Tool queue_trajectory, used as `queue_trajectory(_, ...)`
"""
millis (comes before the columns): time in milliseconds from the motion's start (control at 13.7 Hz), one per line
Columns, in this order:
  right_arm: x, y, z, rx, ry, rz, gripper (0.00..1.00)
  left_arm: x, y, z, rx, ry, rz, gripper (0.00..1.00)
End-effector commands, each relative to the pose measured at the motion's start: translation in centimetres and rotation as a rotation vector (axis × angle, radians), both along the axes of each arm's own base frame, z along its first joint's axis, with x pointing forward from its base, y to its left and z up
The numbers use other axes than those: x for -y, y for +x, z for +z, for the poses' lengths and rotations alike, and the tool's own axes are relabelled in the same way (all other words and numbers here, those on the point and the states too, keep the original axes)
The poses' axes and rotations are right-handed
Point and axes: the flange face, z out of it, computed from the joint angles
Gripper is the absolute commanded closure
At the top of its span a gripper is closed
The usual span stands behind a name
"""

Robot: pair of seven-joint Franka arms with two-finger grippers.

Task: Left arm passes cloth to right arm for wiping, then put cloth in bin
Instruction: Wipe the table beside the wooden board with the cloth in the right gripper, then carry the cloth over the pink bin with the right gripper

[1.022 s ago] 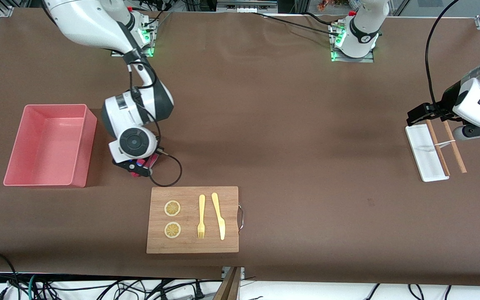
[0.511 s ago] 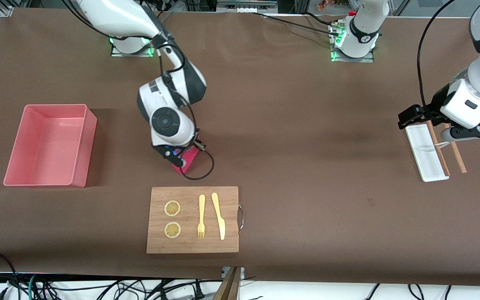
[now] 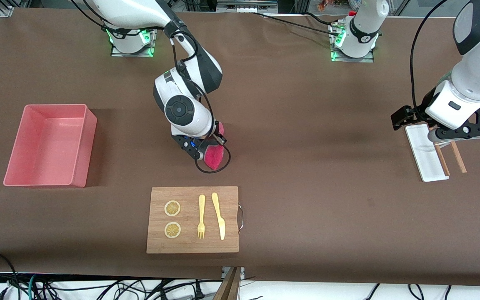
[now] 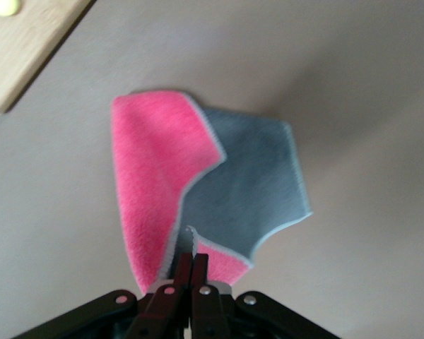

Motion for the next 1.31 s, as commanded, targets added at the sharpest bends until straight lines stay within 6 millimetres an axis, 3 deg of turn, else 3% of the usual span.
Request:
queue_trajectory(0, 5.5, 2.6, -1.7, -0.078, -0.006, 0.067, 1.0, -0.4, 0.1, 1.8, 0.028, 0.014, -0.011, 0.0)
queue_trajectory(365, 18.0, 5.7, -4.7, -0.199, -0.054, 0.188, 1.0, -0.5, 0.3, 2.4, 0.04, 0.013, -0.009, 0.0)
queue_trajectory(511, 21.3, 6.7, -4.9, -0.197, -0.02, 0.238, 1.0, -0.6, 0.4, 2.7, 0.046, 0.011, -0.008, 0.0)
queue_trajectory(803, 30.3, 8.5, -4.9, -0.197, -0.008, 0.368, 1.0, -1.4, 0.6, 3.7, 0.053, 0.003, -0.11, 0.0)
queue_trajectory(949, 32.4, 8.6, -4.1, -0.209, -0.018, 0.451, 1.0, -1.9, 0.4, 3.8, 0.038, 0.002, -0.121, 0.0)
queue_trajectory(1241, 34.3, 8.6, 0.6, -0.216, -0.047, 0.561, 1.0, -2.8, 0.3, 3.6, 0.014, 0.0, -0.181, 0.0)
